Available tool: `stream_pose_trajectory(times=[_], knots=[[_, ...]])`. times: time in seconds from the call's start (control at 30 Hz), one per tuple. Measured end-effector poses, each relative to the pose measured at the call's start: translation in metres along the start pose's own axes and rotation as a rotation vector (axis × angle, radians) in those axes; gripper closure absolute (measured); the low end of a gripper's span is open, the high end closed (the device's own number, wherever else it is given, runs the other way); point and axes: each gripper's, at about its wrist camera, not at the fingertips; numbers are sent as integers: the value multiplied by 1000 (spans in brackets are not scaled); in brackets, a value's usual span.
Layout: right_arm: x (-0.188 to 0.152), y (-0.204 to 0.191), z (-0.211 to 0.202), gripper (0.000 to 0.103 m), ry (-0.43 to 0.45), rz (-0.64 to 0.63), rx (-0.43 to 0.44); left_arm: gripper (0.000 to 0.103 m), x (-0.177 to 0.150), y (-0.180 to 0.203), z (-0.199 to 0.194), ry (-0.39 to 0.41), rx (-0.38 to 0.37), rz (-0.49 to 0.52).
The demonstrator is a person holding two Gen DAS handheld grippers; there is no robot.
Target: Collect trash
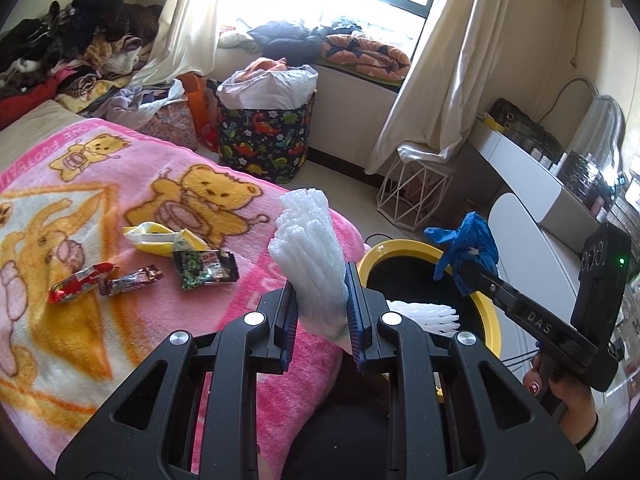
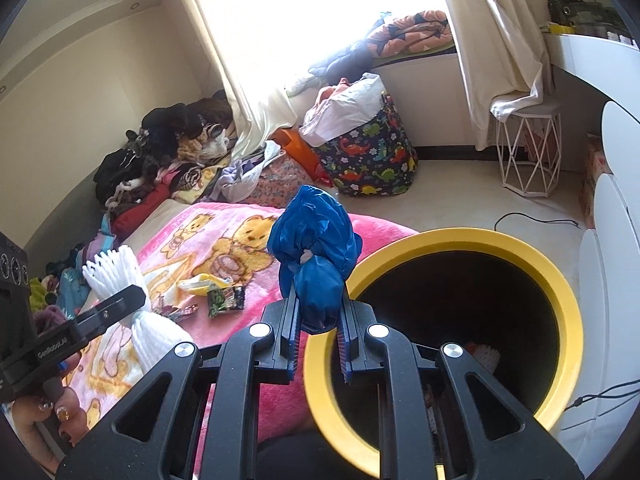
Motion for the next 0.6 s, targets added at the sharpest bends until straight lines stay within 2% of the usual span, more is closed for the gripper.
stream_pose_trajectory(times=[0.6], knots=[[4, 35, -7, 88, 31, 57, -69, 87, -6, 36, 20, -38, -41, 74]])
Point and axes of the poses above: each gripper's, at about its wrist camera, not at the fingertips, and z roughly the way its jaws point, y to its right, x to its top, and after that the axes turned 5 degrees about z, right-handed
